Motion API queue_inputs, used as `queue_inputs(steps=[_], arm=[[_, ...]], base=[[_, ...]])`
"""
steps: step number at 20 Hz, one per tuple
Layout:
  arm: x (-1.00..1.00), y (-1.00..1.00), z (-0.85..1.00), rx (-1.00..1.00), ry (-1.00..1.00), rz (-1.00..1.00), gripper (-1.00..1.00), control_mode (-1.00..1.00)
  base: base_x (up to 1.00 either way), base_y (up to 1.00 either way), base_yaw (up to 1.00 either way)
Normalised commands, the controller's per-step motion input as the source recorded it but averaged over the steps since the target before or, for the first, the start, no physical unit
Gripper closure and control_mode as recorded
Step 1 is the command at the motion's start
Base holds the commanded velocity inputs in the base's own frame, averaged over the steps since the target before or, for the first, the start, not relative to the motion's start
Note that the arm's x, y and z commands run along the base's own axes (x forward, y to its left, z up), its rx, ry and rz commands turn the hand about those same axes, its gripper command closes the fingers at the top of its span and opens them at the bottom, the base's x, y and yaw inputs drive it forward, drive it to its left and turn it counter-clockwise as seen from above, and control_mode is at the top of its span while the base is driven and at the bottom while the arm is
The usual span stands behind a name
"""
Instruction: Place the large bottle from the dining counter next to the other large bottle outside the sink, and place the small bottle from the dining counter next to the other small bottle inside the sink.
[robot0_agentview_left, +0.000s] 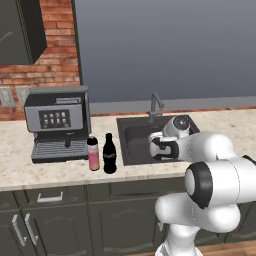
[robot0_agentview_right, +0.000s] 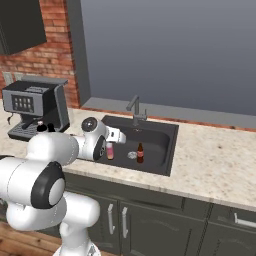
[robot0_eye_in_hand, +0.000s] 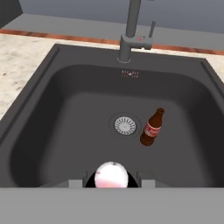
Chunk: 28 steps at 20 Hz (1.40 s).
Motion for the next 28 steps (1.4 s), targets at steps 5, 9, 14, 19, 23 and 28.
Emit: queue_inputs(steps=[5,9,14,19,23,28], arm=[[0.09,0.0,0.0,0.0,0.0,0.0,1.0,-1.0],[0.18,0.0,0.0,0.0,0.0,0.0,1.0,-1.0],[0.1,0.0,-0.03,0.0,0.0,0.0,1.0,-1.0],[0.11,0.0,-0.12,0.0,0.0,0.0,1.0,-1.0],[0.16,0.0,-0.21,0.0,-0.01,0.0,1.0,-1.0],[0.18,0.0,-0.22,0.0,-0.03,0.0,1.0,-1.0]], base=[[0.0,0.0,0.0],[0.0,0.0,0.0],[0.0,0.0,0.0],[0.0,0.0,0.0],[0.0,0.0,0.0],[0.0,0.0,0.0]])
